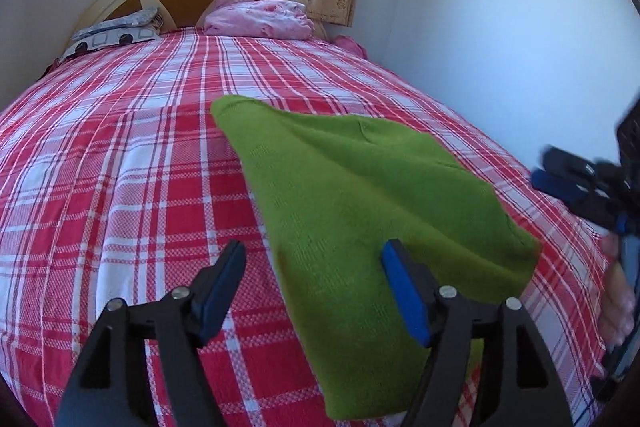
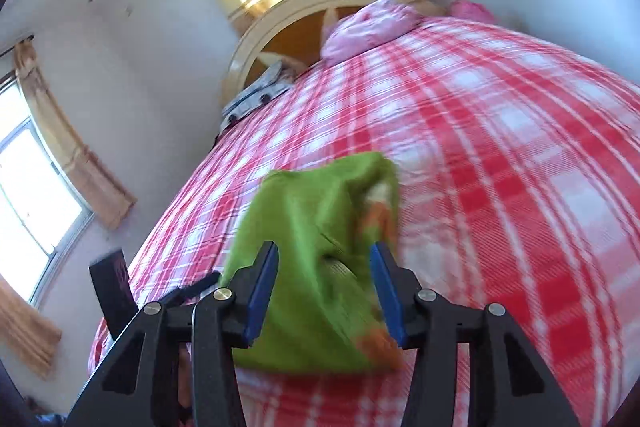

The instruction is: Fold small clothes

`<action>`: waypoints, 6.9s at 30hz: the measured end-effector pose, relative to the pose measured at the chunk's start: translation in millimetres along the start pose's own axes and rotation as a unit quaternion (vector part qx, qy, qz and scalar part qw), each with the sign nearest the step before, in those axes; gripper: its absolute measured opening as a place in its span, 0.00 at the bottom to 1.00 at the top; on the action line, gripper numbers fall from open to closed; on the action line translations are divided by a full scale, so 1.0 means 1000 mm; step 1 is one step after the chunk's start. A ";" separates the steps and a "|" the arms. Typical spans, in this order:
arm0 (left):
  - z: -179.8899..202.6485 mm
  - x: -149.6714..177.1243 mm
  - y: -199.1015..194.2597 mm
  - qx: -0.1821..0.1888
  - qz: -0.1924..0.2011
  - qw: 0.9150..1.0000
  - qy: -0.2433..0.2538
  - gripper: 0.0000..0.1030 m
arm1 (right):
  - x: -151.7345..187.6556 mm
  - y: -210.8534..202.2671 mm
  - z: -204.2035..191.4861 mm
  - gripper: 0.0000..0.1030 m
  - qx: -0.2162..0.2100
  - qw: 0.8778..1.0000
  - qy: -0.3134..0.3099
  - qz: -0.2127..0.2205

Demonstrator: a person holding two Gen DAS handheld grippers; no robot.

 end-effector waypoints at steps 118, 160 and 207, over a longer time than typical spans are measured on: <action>0.025 0.018 0.034 0.093 -0.078 0.993 -0.004 0.70 | -0.036 0.168 0.061 0.33 -0.173 0.970 0.062 -0.158; 0.020 0.022 -0.028 0.042 -0.073 0.996 0.020 0.42 | -0.010 0.102 -0.020 0.28 -0.112 0.989 -0.026 -0.092; -0.111 0.110 -0.197 -0.079 -0.012 0.994 -0.077 0.42 | 0.102 0.127 -0.281 0.28 -0.252 0.946 -0.119 -0.165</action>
Point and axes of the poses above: each gripper's, at about its wrist camera, not at the fingertips, and y roughly the way its jaws point, z to its right, x to its underside, the point moved 8 cm from there along y, roughly the way its jaws point, and after that the axes turned 4 degrees about -z, right-handed, at the moved point
